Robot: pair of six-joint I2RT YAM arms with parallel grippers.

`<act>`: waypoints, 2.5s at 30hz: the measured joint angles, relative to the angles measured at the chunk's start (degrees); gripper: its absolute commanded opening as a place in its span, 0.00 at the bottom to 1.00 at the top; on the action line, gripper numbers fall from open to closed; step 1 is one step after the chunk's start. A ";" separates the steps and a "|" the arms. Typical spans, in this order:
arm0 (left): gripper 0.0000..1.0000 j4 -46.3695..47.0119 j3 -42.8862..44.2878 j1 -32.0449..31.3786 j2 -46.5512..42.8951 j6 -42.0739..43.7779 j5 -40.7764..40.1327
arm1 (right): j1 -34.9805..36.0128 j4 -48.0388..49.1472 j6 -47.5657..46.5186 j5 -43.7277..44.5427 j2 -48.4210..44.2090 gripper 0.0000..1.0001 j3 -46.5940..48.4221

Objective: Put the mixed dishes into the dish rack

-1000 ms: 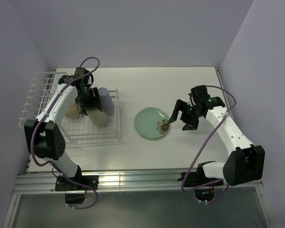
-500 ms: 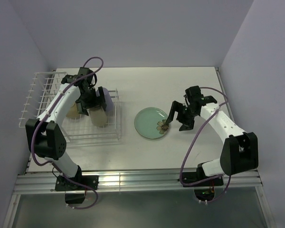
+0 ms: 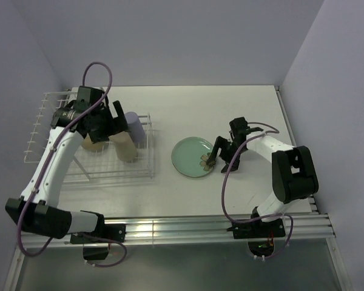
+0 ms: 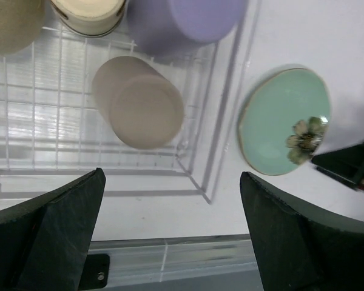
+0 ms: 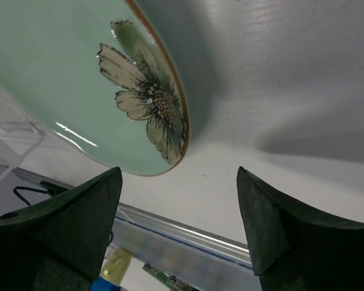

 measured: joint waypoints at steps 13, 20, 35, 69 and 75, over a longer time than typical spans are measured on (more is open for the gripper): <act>0.99 9.55 -6.82 -0.07 -16.72 -9.42 14.88 | 0.13 21.00 11.13 -10.03 4.04 0.50 -10.19; 0.99 15.91 -12.20 -0.15 -20.90 -15.78 22.38 | 0.09 37.68 20.04 -18.18 7.17 0.24 -16.98; 0.99 18.36 -12.22 -0.48 -19.80 -17.35 27.47 | 0.07 49.59 21.99 -18.29 5.57 0.00 -22.29; 0.99 21.33 0.92 -9.62 9.29 -1.95 38.73 | 1.16 -4.87 -0.70 -17.18 -30.38 0.00 -6.27; 0.99 21.24 1.22 -11.30 9.70 1.44 41.77 | 3.65 -5.53 -0.17 -22.64 -31.39 0.00 -3.69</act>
